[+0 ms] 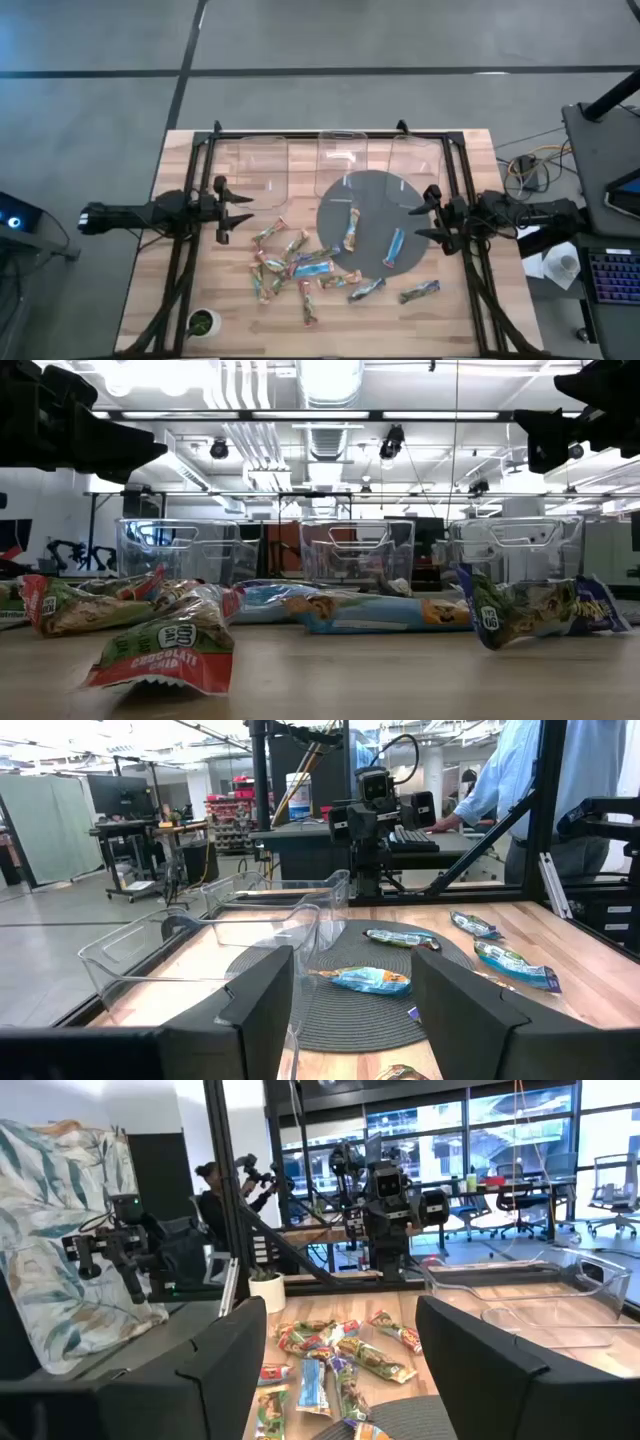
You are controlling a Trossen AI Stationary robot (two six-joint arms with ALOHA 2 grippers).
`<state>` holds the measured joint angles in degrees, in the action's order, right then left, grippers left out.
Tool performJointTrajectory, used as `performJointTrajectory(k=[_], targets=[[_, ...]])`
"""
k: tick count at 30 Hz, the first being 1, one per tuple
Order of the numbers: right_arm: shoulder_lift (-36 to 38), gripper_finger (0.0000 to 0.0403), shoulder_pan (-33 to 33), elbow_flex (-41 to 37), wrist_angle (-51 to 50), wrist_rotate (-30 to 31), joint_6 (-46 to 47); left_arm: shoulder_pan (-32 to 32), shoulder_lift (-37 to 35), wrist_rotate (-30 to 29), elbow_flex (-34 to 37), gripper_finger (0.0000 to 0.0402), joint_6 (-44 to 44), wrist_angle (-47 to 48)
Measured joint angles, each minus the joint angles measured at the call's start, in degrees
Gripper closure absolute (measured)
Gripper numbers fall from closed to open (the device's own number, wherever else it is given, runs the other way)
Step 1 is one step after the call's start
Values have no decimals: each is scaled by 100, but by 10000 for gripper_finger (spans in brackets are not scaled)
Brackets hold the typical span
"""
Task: Pick and place Granola Bars by type
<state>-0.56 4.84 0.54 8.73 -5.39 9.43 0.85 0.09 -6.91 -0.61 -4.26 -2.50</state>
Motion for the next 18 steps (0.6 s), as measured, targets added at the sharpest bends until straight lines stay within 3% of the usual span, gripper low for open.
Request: performJointTrajectory(k=[18], targets=[[0,151,2,2,0,0,0,-1,-1,-1,1,216,-1,0]])
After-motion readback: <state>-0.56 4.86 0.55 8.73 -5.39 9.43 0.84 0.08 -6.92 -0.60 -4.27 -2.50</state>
